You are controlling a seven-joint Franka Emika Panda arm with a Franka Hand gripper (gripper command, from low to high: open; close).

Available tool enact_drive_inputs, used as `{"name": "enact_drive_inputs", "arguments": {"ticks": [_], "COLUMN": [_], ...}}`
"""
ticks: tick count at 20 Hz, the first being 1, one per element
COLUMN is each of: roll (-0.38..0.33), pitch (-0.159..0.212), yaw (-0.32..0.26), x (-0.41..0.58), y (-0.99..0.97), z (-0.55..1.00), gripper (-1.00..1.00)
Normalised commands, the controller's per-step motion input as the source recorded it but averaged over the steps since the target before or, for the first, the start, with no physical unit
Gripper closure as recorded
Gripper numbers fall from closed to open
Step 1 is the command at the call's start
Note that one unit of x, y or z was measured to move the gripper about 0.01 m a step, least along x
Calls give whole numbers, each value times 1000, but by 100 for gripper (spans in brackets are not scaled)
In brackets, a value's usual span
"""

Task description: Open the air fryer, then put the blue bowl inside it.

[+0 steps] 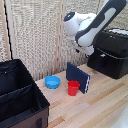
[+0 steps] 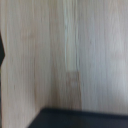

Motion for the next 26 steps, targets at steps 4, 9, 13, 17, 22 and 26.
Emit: {"name": "enact_drive_inputs", "arguments": {"ticks": [4, 9, 13, 17, 22, 26], "roll": [-254, -265, -255, -255, -227, -220], "pitch": [-59, -24, -3, 14, 69, 87], "yaw": [39, 62, 66, 97, 141, 190], "x": [-74, -63, -146, -290, -274, -128], "y": [-464, -487, -453, -374, -359, -295], "z": [-399, -391, -443, -458, -482, -479], "gripper": [-100, -100, -100, -100, -100, -100]}}
